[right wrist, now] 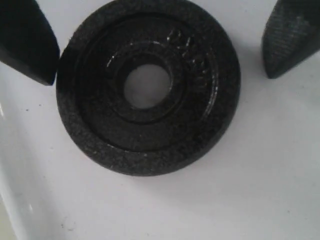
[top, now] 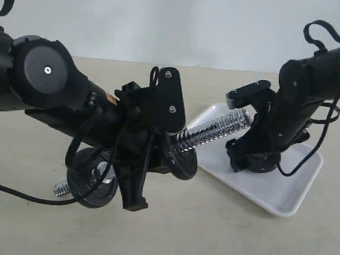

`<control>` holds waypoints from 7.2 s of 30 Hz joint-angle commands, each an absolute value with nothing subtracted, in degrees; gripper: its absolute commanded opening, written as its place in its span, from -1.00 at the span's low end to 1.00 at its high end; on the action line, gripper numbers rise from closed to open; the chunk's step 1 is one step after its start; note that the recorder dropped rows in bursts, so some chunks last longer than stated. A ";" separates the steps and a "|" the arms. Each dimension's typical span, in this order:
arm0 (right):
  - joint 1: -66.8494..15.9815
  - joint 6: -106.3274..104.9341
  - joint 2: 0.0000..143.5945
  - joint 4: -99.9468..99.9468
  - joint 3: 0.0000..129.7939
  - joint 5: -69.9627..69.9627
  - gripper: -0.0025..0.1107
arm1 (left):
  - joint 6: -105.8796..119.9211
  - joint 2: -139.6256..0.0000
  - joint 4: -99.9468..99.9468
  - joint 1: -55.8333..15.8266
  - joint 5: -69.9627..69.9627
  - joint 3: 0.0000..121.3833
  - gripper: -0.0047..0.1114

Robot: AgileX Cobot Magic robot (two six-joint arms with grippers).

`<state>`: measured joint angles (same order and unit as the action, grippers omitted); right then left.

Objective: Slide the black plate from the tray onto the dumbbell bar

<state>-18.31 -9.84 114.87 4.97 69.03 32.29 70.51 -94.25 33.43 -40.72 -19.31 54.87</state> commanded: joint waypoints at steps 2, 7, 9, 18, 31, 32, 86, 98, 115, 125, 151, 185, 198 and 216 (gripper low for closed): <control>-18.32 -6.65 116.07 12.17 69.33 32.26 0.90 | 70.27 -90.99 34.92 -40.55 -15.09 56.70 -0.84; -18.32 -6.51 116.07 13.82 69.33 31.54 0.90 | 70.27 -90.99 34.92 -40.55 -15.09 56.70 -0.84; -18.32 -6.51 116.07 13.82 69.33 31.28 0.90 | 70.27 -90.99 34.92 -40.55 -15.09 56.70 -0.84; -18.32 -6.51 116.07 13.05 69.33 30.46 0.90 | 70.27 -90.99 34.92 -40.55 -15.09 56.70 -0.84; -18.32 -4.48 116.07 12.03 69.33 29.12 0.90 | 70.27 -90.99 34.92 -40.55 -15.09 56.70 -0.84; -18.32 -4.48 116.07 12.03 69.33 29.12 0.90 | 70.27 -90.99 34.92 -40.55 -15.09 56.70 -0.84; -11.71 -7.40 117.87 -12.21 74.76 34.61 0.90 | 70.27 -90.99 35.13 -40.55 -16.35 56.70 -0.84; -11.71 0.00 119.44 -5.42 74.76 35.47 0.90 | 69.97 -90.99 35.12 -40.55 -16.35 56.70 -0.84; -11.94 2.27 120.01 -5.75 74.76 39.40 0.90 | 69.85 -90.99 35.12 -40.55 -16.35 56.70 -0.84; -12.55 2.43 120.01 -6.61 74.76 40.87 0.90 | 69.85 -90.99 35.12 -40.55 -16.35 56.70 -0.84; -12.55 2.43 120.01 -10.71 74.76 38.45 0.90 | 69.85 -90.99 35.12 -40.55 -16.35 56.70 -0.84; -12.55 12.38 120.63 0.00 74.76 40.22 0.90 | 69.45 -90.99 35.12 -40.55 -16.35 56.70 -0.84; -12.55 15.35 121.98 2.81 74.76 40.87 0.90 | 69.32 -90.99 35.12 -40.55 -16.35 56.70 -0.84; -12.55 15.53 121.98 2.81 74.76 36.89 -0.96 | 69.20 -90.99 35.12 -40.55 -16.35 56.70 -0.84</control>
